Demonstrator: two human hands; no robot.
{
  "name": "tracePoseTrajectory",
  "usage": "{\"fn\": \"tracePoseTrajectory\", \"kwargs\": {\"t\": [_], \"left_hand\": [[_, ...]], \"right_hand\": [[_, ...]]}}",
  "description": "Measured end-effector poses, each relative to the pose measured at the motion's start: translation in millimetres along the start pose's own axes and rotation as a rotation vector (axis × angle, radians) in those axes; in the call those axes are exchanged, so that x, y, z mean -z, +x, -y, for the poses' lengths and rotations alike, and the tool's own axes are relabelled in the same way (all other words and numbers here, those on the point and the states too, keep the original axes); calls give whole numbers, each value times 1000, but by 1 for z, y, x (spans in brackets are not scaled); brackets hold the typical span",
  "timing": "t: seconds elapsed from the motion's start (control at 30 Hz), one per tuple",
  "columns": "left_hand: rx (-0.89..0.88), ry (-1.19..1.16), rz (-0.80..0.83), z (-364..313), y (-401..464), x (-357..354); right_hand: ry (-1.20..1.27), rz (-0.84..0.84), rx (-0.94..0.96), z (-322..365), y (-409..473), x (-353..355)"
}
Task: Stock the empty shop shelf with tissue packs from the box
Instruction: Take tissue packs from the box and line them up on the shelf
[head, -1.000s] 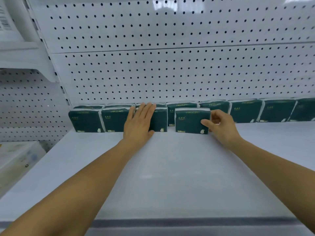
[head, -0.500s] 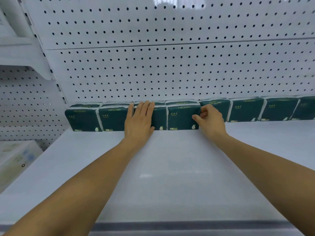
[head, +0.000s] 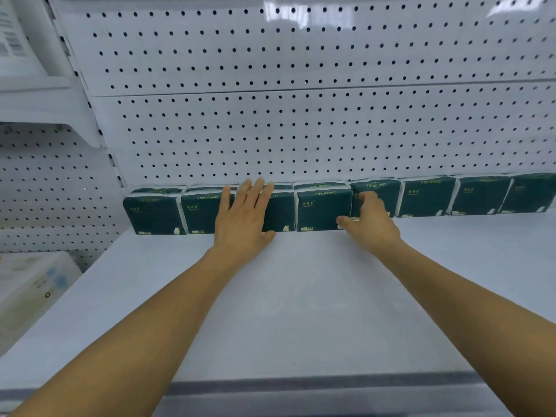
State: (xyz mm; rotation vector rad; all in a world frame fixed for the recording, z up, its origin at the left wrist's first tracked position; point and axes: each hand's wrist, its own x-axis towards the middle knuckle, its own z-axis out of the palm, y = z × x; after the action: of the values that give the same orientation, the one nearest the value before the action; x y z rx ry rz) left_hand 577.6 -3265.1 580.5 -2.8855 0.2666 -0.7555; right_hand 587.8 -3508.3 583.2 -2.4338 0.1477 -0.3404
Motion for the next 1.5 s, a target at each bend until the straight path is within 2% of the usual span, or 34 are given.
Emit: {"fn": "tracePoseTrajectory", "kwargs": {"t": [0.13, 0.27, 0.43, 0.67, 0.77, 0.97, 1.1, 1.37, 1.5], "left_hand": [[-49, 8, 7, 13, -42, 28], [-11, -113, -65, 34, -107, 61], [39, -139, -209, 70, -206, 94], [11, -193, -288, 131, -346, 117], [33, -191, -281, 157, -399, 119], [221, -184, -42, 213, -510, 85], [408, -242, 224, 234, -578, 47], [849, -459, 711, 237, -703, -16], [927, -507, 908, 234, -752, -37]], "right_hand": [[-247, 31, 196, 17, -56, 11], [-351, -87, 412, 37, -124, 7], [-292, -303, 619, 72, -219, -18], [-197, -252, 849, 124, -351, -78], [-154, -179, 900, 142, -390, -108], [-164, 179, 926, 143, -449, -185], [-168, 391, 911, 131, -480, -241], [-286, 866, 861, 90, -526, -319], [-337, 1001, 882, 82, -559, -349]]}}
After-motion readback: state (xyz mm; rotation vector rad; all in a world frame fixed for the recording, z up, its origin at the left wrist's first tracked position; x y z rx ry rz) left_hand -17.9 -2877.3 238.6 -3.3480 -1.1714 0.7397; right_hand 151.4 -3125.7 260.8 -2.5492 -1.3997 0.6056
